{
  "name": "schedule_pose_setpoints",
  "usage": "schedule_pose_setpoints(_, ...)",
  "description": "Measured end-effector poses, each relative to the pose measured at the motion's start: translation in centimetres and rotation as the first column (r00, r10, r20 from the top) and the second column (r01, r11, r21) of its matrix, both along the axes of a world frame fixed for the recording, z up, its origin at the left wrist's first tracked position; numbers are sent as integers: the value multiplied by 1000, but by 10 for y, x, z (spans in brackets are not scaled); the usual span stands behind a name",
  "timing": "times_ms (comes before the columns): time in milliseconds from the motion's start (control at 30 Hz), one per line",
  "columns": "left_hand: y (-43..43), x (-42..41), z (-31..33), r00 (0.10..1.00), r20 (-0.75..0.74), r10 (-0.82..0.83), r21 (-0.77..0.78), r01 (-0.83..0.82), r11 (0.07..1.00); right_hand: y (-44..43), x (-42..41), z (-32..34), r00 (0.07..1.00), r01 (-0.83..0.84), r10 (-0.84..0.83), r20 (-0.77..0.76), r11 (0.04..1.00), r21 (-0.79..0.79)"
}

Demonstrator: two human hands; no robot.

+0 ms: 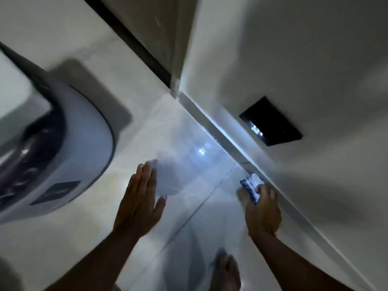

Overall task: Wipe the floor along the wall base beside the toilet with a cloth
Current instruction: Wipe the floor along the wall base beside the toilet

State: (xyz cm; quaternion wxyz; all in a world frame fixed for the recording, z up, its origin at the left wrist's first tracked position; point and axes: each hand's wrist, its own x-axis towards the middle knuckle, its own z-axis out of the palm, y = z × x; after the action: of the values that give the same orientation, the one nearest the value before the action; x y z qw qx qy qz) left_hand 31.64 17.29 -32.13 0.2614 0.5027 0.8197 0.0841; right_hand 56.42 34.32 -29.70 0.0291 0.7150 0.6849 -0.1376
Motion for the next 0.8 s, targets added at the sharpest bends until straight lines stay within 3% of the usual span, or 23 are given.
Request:
schedule_pose_setpoints(67,13,-5,-46,999,-31,-36,-2,36,999,4,9,-41,1000,11,-11,3,1000,-3)
schedule_pose_setpoints(233,32,-23,-99,991,-131,-25,-12,23,1000,-24,32,-92,976,-207,202,79,976,66)
schedule_pose_setpoints(367,25,-28,-108,984,-169,-55,47,64,997,-26,59,-99,848,-527,529,35,848,-49)
schedule_pose_setpoints(433,26,-31,-108,983,-175,-62,48,71,996,-3,42,-101,794,-608,607,-28,792,-59)
schedule_pose_setpoints(600,36,-34,-112,976,-220,-13,50,24,998,31,-38,-108,755,-656,654,-54,751,-77)
schedule_pose_setpoints(800,36,-35,-110,979,-202,-19,44,29,999,23,19,-86,747,-663,657,-101,728,-173)
